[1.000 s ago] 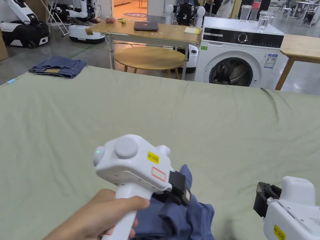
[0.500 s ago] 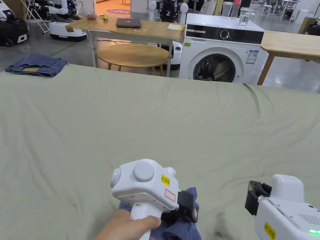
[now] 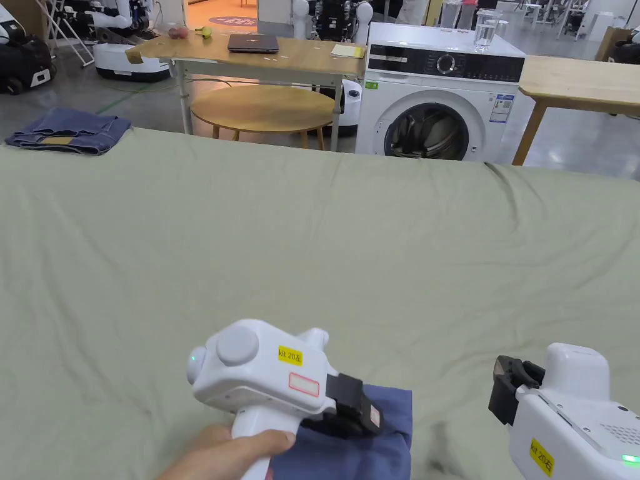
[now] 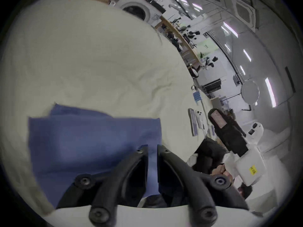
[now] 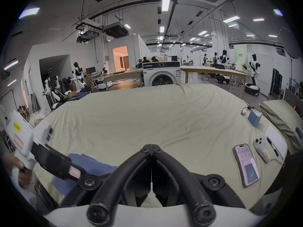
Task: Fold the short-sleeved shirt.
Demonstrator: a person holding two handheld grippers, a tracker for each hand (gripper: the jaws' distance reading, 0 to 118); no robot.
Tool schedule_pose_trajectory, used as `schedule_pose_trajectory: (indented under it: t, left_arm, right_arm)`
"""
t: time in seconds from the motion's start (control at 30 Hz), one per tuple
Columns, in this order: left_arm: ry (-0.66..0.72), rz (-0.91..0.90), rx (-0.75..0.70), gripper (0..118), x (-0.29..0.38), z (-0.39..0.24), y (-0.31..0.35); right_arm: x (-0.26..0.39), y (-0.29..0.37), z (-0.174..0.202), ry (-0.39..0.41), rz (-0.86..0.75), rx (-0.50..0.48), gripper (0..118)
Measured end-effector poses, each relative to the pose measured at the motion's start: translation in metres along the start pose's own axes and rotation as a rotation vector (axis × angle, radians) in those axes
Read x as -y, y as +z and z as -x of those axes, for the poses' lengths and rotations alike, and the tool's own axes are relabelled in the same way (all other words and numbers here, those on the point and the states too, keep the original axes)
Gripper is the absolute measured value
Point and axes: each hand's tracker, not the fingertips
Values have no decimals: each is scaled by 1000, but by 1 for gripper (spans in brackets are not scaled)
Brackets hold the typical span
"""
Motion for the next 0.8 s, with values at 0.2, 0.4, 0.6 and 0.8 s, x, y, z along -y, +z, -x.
schedule_pose_trajectory:
  t: [0.2,0.4,0.6,0.8]
  left_arm:
    - [54,11,50,0,14,33,-45]
    - [-7,-25,5,0,17,22,-36]
    - [-151,-248,-74,0,12,0,20]
    - [-342,-646,-341,0,20,-13,90]
  right_arm:
    - [1,1,1,-4,-4,-14,0]
    - [-3,5,3,1,-38,-27,0]
    - [-5,-2,10,-1,-90,-4,0]
    - [-9,-14,21,-24,-172,36,0]
